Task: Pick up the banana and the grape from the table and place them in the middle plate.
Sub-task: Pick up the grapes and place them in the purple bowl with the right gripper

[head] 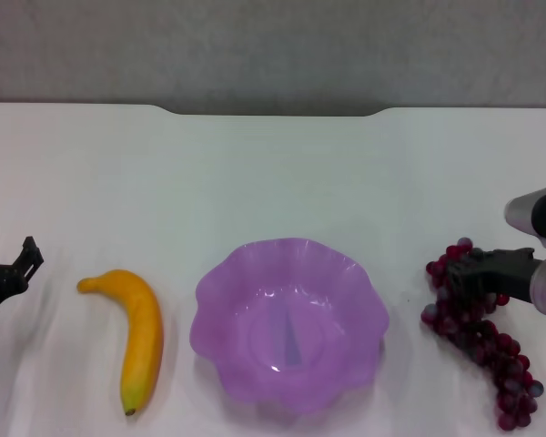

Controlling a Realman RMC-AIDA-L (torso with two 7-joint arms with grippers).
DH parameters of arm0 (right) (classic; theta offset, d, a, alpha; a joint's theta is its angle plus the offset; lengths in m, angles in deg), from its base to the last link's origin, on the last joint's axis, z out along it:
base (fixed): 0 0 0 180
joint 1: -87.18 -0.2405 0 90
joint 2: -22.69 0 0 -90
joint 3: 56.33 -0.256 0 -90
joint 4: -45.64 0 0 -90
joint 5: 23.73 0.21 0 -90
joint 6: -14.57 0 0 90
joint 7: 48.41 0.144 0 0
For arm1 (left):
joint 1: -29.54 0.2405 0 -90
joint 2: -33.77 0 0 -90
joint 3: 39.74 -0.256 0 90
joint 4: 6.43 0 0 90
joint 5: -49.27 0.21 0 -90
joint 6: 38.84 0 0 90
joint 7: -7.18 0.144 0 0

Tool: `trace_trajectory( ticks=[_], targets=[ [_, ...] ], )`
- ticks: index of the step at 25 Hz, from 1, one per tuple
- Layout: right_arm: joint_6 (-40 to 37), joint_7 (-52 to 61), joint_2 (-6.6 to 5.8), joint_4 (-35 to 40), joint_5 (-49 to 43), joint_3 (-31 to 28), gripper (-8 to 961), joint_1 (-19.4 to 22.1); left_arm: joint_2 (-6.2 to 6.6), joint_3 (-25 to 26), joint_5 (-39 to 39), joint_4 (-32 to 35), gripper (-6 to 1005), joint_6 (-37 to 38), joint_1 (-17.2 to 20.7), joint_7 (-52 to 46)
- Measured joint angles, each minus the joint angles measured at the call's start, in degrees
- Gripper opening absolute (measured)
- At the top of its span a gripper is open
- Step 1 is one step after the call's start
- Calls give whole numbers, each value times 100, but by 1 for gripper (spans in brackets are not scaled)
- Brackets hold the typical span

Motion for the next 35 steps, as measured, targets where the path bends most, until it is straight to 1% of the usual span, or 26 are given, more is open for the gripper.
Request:
trace_trajectory(
  ticks=[4,13,22,30,35],
  targets=[
    [-324,-20,-3,-117,164,195,349,157,0,0,0,11,890,0,0,-3],
    [-524,-25,1,-170,195,307,331,218,0,0,0,15,891,0,0,2],
    [-1155,-26,-8,-435,183,630,319,531,0,0,0,21,891,0,0,3],
    [-1402,-26,-8,-462,169,781,313,590,0,0,0,22,891,0,14,0],
    [-1891,-26,-13,-512,145,991,308,731,1,0,0,21,890,0,39,-1]
  ],
)
